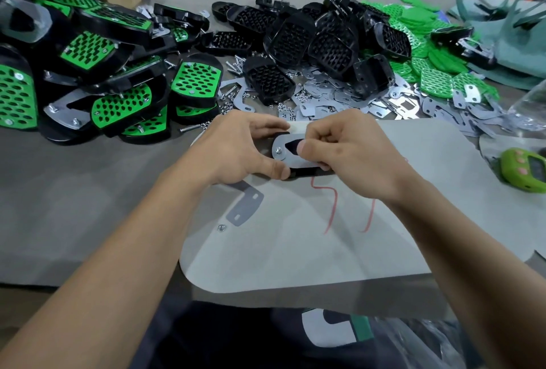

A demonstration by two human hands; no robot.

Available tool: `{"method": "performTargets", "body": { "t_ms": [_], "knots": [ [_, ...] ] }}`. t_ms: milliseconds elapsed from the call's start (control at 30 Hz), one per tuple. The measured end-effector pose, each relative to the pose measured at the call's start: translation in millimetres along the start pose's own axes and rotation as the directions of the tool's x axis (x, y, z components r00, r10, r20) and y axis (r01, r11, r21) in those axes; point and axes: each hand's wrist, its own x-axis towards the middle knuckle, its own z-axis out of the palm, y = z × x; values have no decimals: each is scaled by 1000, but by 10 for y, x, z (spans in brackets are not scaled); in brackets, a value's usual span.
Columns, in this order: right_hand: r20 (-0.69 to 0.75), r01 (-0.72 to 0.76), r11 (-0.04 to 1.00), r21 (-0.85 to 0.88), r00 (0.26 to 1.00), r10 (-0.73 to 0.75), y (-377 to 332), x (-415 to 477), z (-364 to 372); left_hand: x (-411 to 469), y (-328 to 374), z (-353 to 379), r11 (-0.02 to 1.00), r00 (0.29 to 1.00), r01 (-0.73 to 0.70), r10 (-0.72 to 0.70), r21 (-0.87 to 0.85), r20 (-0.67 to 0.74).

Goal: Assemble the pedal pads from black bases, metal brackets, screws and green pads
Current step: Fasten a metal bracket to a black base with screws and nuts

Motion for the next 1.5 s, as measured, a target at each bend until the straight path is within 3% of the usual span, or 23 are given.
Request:
{"method": "performTargets", "body": {
  "t_ms": [67, 133, 267, 567, 700, 800, 933, 1100, 1167, 1233, 1333, 1500],
  "knots": [
    [117, 6, 1000, 2, 993, -7, -32, -29, 4, -4, 15, 4, 1000, 1000, -12, 12, 25, -9],
    [203, 33, 993, -115, 979, -9, -69, -42, 29, 3, 15, 8, 1000, 1000, -14, 14, -4, -3],
    [-1, -51, 998, -35, 999, 51, -54, 70, 47, -6, 22, 9, 1000, 1000, 7, -7, -11, 7],
    [-20, 37, 939, -343, 999, -47, -156, 133, 195, -30, 81, 15, 1000, 1000, -12, 12, 7, 4],
    [126, 197, 737, -647, 980, -152, -307, 201, 236, -53, 134, 6, 999, 1000, 27, -27, 24, -11],
    [242, 279, 638, -718, 959, -147, -397, 206, 260, -92, 185, 12, 996, 996, 86, -86, -23, -12],
    [333, 384, 402, -831, 923, -192, -429, 191, 313, -124, 231, 6, 995, 996, 91, -92, -39, -4],
    [259, 295, 412, -862, 955, -141, -417, 244, 278, -122, 241, -9, 999, 999, 47, -47, 14, -19],
    [232, 280, 464, -841, 960, -160, -391, 255, 263, -119, 246, -4, 996, 999, 31, -27, 89, -47],
    [291, 330, 515, -791, 943, -158, -418, 262, 263, -124, 262, -14, 989, 998, 32, -23, 143, -65],
    [372, 406, 463, -788, 913, -168, -491, 248, 317, -145, 261, -31, 994, 998, 32, -26, 102, -60],
    [282, 318, 416, -852, 948, -146, -480, 237, 330, -142, 264, -22, 996, 999, 31, -27, 85, -46]
  ]
}}
